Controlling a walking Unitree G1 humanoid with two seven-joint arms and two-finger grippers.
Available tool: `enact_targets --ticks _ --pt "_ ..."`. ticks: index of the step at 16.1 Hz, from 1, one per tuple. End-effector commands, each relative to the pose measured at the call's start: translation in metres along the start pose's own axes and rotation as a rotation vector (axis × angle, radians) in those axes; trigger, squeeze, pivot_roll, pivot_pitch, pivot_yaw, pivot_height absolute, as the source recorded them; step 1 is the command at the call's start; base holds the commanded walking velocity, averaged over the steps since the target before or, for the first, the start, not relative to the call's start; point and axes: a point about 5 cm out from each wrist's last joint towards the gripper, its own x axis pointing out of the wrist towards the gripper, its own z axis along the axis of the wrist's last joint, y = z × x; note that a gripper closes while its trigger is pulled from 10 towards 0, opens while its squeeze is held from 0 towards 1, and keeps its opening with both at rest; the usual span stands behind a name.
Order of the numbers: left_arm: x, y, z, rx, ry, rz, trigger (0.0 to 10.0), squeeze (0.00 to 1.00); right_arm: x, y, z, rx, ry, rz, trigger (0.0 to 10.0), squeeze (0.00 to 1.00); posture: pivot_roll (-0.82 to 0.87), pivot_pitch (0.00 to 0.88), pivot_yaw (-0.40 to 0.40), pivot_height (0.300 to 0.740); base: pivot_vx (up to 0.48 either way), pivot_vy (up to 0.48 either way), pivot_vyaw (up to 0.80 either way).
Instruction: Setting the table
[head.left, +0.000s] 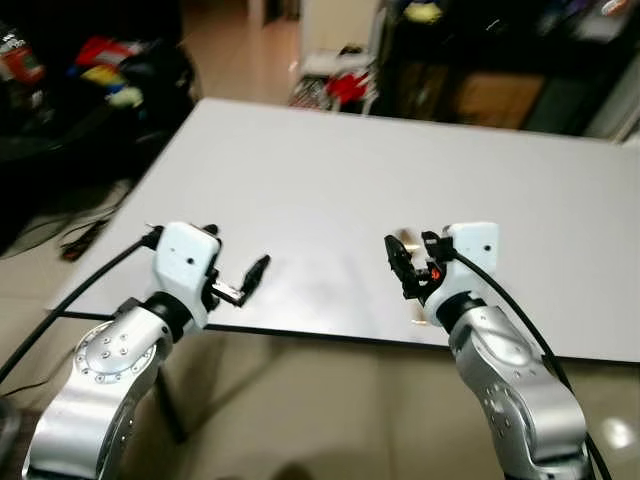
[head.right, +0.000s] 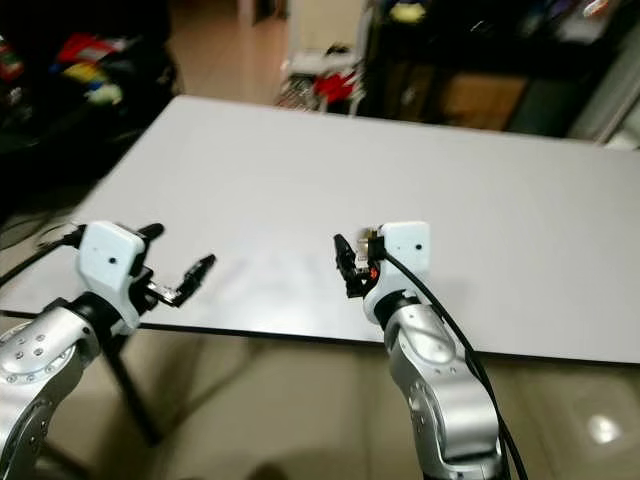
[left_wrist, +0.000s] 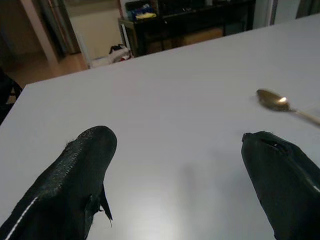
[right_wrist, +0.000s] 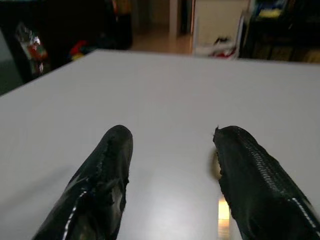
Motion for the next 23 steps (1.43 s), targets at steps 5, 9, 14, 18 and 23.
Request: enact_targets --ticks 5,9,14,18,23 --pt "0.001 0.005 0.003 0.006 -0.005 0.088 10.0 0.0 -0.005 -0.004 -0.002 -0.028 -0.012 0.043 10.0 1.0 0.15 0.0 -0.055 0.74 0.0 -0.16 0.41" --pt "0.002 0.01 0.004 0.017 -0.002 0.135 10.0 0.0 -0.007 -0.006 -0.007 -0.005 0.008 0.082 10.0 1.0 0.15 0.0 -0.045 0.74 0.0 0.0 0.8" --pt "0.004 0.012 0.002 0.018 0.015 0.166 10.0 0.0 -0.009 -0.006 -0.011 0.025 0.024 0.087 10.0 1.0 0.14 0.0 -0.036 0.74 0.0 0.0 0.8" --pt "0.011 0.007 0.003 0.007 0.016 0.167 10.0 0.0 -0.012 -0.01 -0.012 0.073 0.026 0.047 10.0 1.0 0.13 0.0 0.0 0.74 0.0 0.0 0.8" --pt "0.013 0.014 0.005 0.014 -0.002 0.189 10.0 0.0 -0.015 -0.004 -0.015 0.036 0.048 0.071 10.0 1.0 0.12 0.0 0.03 0.74 0.0 0.0 0.8"
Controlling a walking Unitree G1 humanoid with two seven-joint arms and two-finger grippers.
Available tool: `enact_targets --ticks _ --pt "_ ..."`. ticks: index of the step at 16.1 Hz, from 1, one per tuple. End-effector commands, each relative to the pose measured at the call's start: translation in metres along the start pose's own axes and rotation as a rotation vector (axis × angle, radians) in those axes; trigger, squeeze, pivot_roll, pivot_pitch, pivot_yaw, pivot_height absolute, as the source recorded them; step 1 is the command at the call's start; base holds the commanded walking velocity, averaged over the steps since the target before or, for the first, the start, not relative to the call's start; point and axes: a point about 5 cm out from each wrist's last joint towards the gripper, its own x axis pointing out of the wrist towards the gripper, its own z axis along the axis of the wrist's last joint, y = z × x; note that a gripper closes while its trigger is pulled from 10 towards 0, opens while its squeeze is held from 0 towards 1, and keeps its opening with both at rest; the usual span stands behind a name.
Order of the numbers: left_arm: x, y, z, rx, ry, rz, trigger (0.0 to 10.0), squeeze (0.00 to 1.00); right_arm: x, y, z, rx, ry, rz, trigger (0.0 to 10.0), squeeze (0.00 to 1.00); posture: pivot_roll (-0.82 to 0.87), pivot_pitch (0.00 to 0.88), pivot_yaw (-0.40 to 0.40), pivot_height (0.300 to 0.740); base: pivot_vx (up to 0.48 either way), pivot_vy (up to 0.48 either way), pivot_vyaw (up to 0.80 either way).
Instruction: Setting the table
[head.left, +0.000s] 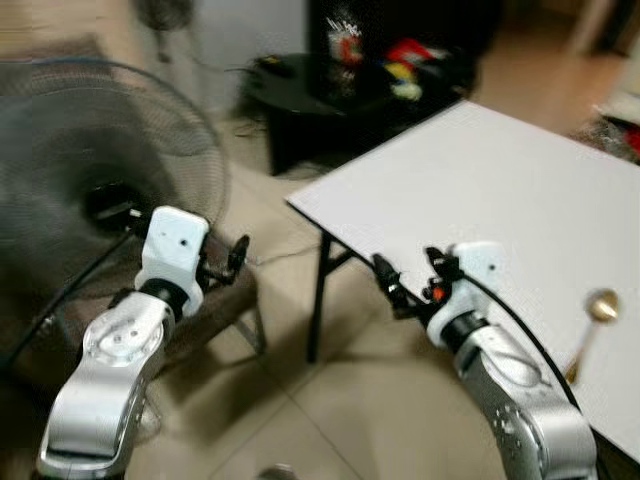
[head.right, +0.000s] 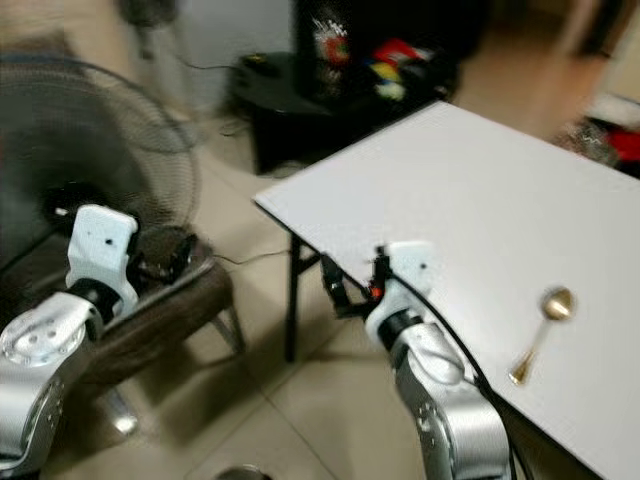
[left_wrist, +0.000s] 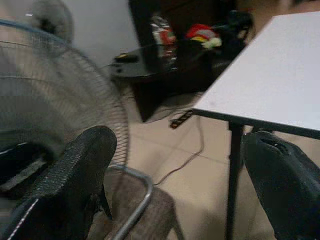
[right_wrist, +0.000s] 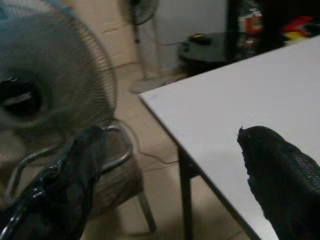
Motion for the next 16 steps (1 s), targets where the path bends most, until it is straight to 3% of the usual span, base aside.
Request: enact_targets --ticks 1,6,16 --pt "0.0 0.001 0.003 0.01 -0.016 0.008 10.0 0.0 -0.002 -0.001 0.0 -0.004 0.006 -0.001 10.0 1.0 0.12 0.0 0.03 0.74 0.0 0.0 0.8" --pt "-0.004 0.001 0.008 -0.017 -0.05 0.035 10.0 0.0 0.003 0.006 -0.007 0.027 0.039 0.077 10.0 1.0 0.14 0.0 0.009 0.74 0.0 0.0 0.8" --pt "-0.002 0.002 0.009 -0.02 -0.048 0.039 10.0 0.0 0.008 0.006 -0.005 0.067 0.027 0.097 10.0 1.0 0.15 0.0 -0.001 0.74 0.0 0.0 0.8"
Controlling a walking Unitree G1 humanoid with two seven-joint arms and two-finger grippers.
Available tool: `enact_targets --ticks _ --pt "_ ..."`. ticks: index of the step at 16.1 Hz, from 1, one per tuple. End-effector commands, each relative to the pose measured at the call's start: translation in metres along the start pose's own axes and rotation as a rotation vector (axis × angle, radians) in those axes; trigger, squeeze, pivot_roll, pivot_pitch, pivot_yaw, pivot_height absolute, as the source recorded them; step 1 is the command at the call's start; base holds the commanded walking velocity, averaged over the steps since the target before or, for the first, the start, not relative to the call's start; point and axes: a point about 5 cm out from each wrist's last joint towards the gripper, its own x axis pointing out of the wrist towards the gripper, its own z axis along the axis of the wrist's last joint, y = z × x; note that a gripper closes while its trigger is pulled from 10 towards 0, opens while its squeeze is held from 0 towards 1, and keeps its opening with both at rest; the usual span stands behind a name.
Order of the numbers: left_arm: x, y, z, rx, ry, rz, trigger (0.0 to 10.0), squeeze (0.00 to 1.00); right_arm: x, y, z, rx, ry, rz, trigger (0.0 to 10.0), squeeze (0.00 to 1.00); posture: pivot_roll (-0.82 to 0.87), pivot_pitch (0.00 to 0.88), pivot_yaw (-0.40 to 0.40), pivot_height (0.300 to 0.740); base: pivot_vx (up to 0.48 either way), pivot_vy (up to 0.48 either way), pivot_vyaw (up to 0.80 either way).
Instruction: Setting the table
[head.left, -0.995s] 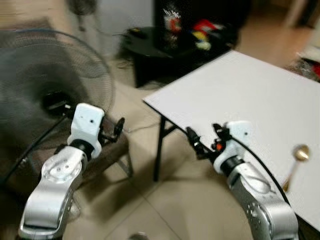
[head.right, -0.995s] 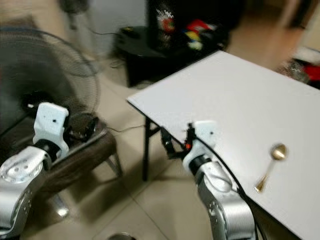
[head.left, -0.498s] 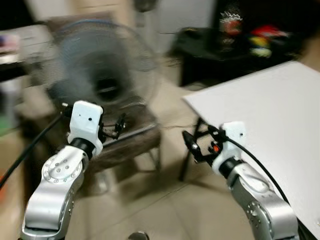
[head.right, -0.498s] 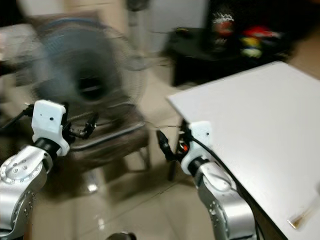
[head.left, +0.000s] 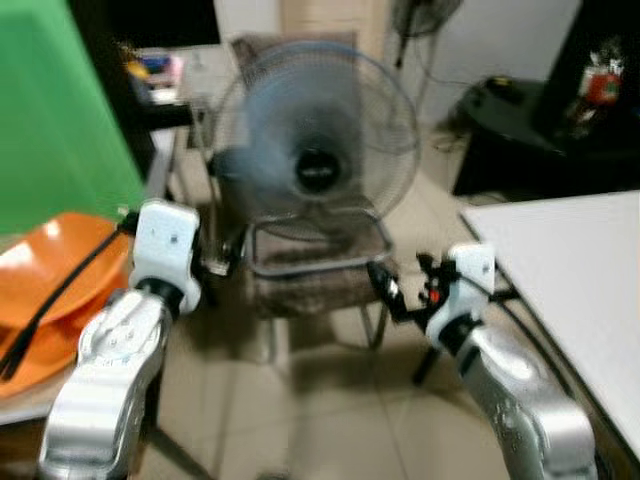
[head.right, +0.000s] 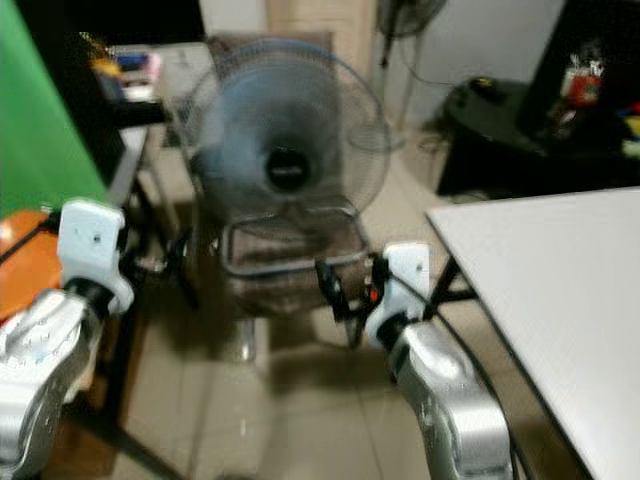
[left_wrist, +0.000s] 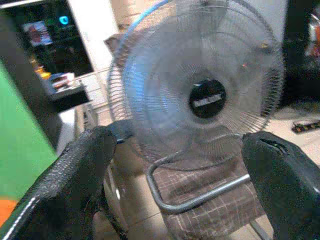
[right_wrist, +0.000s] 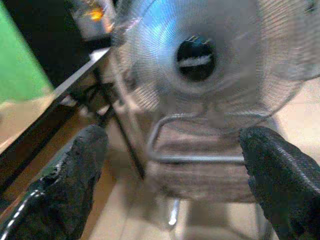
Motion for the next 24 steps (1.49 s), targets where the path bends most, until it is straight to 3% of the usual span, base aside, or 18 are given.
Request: enact_targets --ticks 1,12,20,24 --pt "-0.001 -0.001 -0.004 -0.006 0.024 0.004 10.0 0.0 0.002 0.002 0.002 0.007 -0.004 0.023 10.0 1.0 0.15 0.0 -0.002 0.74 0.0 0.0 0.8" --pt "0.002 0.001 -0.001 0.024 0.005 -0.003 10.0 0.0 0.007 0.0 0.0 0.028 -0.011 0.008 10.0 1.0 0.16 0.0 -0.002 0.74 0.0 0.0 0.8" --pt "-0.003 0.0 0.0 0.038 -0.002 -0.015 10.0 0.0 0.013 0.007 -0.001 -0.008 -0.003 0.061 10.0 1.0 0.17 0.0 -0.021 0.74 0.265 0.0 0.51" --pt "-0.005 -0.001 0.001 0.037 -0.004 -0.024 10.0 0.0 0.015 0.001 0.001 0.045 -0.024 0.008 10.0 1.0 0.18 0.0 -0.027 0.74 0.318 0.0 0.4"
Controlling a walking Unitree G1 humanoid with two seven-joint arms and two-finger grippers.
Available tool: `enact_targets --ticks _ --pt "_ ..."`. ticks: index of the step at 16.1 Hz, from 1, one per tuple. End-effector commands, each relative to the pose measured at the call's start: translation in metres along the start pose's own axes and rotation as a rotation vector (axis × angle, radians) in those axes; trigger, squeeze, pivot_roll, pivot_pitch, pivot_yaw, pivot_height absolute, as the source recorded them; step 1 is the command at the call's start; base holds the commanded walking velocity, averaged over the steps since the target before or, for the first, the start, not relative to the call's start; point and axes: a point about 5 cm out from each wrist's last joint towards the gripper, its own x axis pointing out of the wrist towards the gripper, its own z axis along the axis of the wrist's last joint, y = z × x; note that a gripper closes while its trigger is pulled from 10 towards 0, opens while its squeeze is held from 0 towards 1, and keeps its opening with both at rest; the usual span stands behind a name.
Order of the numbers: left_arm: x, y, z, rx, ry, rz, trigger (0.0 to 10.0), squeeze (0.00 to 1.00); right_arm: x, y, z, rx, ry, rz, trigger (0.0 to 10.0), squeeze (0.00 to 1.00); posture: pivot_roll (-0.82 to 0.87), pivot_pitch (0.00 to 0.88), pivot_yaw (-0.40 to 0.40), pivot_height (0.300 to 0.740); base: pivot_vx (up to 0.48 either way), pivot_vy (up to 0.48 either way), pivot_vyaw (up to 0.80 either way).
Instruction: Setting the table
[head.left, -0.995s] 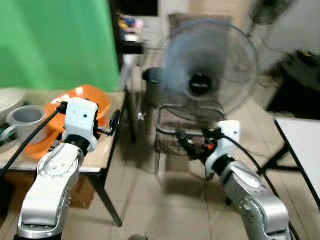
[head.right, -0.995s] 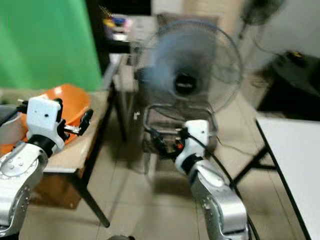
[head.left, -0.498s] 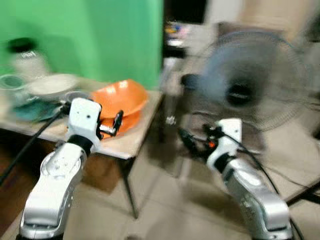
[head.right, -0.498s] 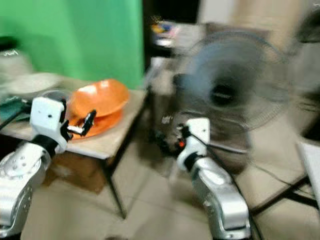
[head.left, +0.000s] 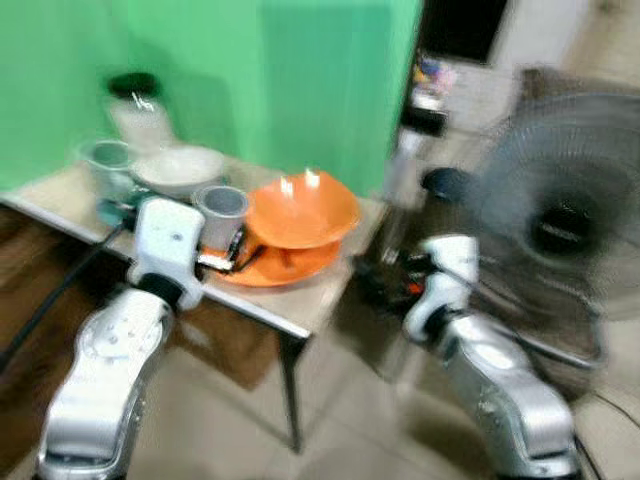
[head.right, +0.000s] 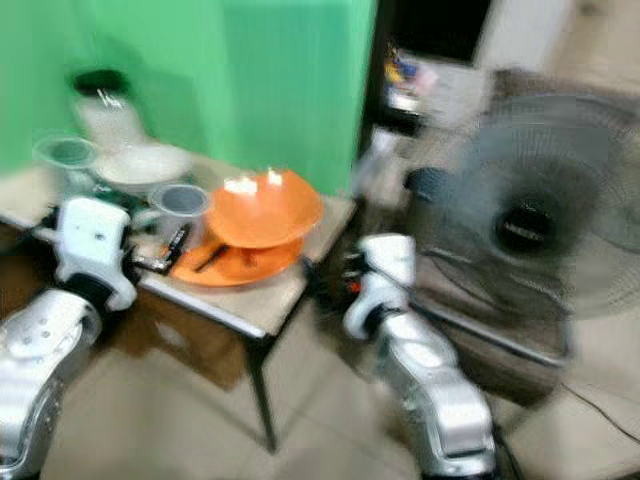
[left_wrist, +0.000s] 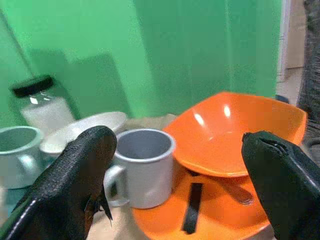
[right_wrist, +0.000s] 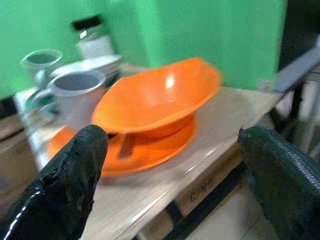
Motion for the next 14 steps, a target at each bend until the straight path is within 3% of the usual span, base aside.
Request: enact_targets --ticks 1,11,14 --pt "0.0 0.004 0.004 0.015 -0.01 0.003 10.0 0.0 0.003 0.001 0.004 0.014 -0.015 -0.006 10.0 1.0 0.18 0.0 -0.026 0.74 0.337 0.0 0.0" --pt "-0.001 0.001 0.004 0.02 -0.005 -0.035 10.0 0.0 0.006 -0.003 0.011 0.044 -0.048 -0.035 10.0 1.0 0.18 0.0 -0.02 0.74 0.336 0.0 0.0" --pt "-0.002 -0.005 0.01 0.038 -0.034 -0.155 10.0 0.0 0.014 -0.01 0.023 0.075 -0.072 -0.058 10.0 1.0 0.19 0.0 -0.022 0.74 0.097 0.0 0.0"
